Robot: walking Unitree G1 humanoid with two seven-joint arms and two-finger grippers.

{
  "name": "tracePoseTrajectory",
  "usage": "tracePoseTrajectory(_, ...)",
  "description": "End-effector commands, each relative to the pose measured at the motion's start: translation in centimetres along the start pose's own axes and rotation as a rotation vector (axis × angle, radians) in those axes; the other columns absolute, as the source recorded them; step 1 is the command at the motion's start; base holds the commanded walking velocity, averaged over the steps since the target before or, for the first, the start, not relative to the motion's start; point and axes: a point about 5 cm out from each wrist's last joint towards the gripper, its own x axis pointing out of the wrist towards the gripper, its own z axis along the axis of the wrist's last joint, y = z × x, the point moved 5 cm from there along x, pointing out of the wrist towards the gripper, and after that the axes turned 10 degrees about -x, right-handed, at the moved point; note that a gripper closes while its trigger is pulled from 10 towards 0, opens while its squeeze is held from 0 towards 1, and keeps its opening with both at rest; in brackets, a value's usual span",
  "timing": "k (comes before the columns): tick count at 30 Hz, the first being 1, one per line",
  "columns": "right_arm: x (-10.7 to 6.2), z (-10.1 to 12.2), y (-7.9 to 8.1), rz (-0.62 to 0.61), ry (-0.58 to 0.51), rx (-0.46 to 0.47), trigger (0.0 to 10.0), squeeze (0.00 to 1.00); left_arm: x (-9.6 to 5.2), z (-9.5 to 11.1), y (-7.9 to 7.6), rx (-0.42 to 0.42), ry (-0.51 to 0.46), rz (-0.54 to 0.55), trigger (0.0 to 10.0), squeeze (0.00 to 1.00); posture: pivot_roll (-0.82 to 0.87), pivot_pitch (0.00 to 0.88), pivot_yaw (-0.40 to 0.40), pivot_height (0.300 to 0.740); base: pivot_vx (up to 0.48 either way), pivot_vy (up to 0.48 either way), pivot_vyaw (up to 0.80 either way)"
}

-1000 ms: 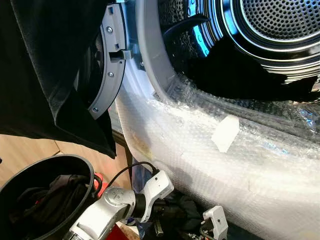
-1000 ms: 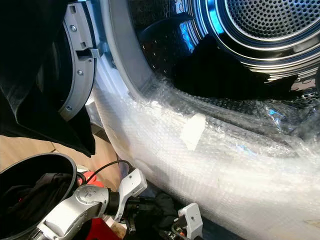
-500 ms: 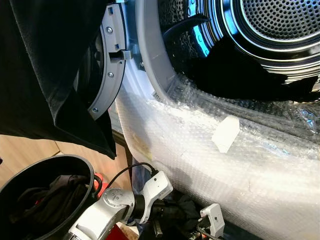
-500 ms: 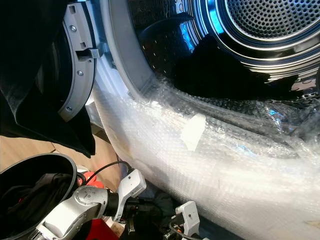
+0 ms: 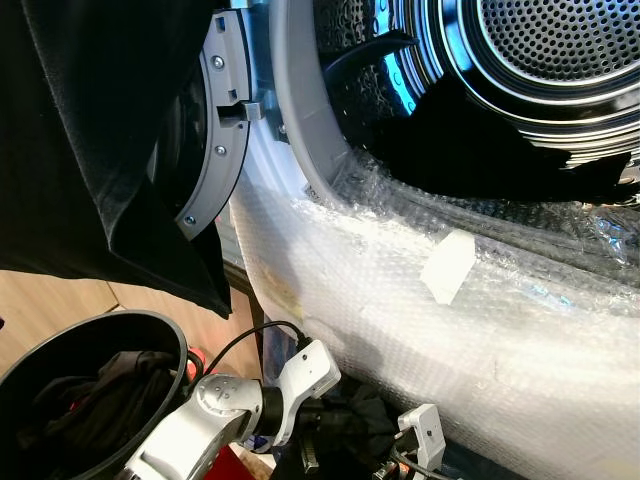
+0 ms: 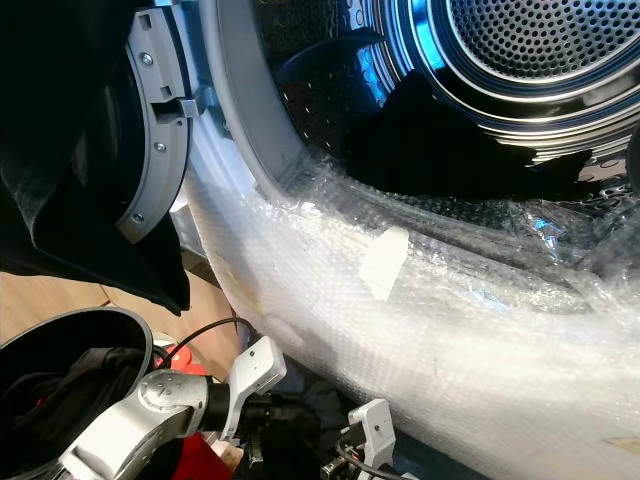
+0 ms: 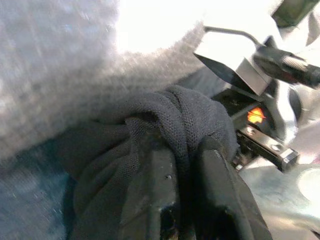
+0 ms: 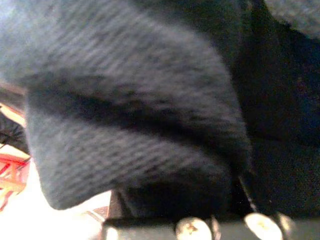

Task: Clothes washing

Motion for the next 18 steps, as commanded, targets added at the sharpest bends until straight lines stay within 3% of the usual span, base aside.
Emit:
tracePoseTrajectory(1,0.2,1.1,0.4,0.024,-0.045,-0.006,0.0,0.0,-0.6,0.0,-0.7,-0.024,0.005,-0.024,10.0,1.0,0.0,0.0,0.027,0.74,0.0,0.0,0.0)
tracePoseTrajectory(8,0.1,0.7,0.5,0.045,-0.037,-0.001,0.0,0.0,-2.5,-1.0,-2.0,-0.041,0.039,-0.05,10.0,1.0,0.01,0.0,0.032,0.74,0.0,0.0,0.0)
tracePoseTrajectory(15,-0.2,0.3,0.6,0.07,-0.027,0.007,0.0,0.0,-6.0,-1.5,-2.0,-0.081,0.048,0.07,10.0,1.0,0.04,0.029,0.036,0.74,0.0,0.0,0.0)
tracePoseTrajectory(18,-0.2,0.3,0.6,0.073,-0.024,0.008,0.0,0.0,-6.7,-1.5,-1.8,-0.092,0.042,0.097,10.0,1.0,0.04,0.029,0.036,0.74,0.0,0.0,0.0)
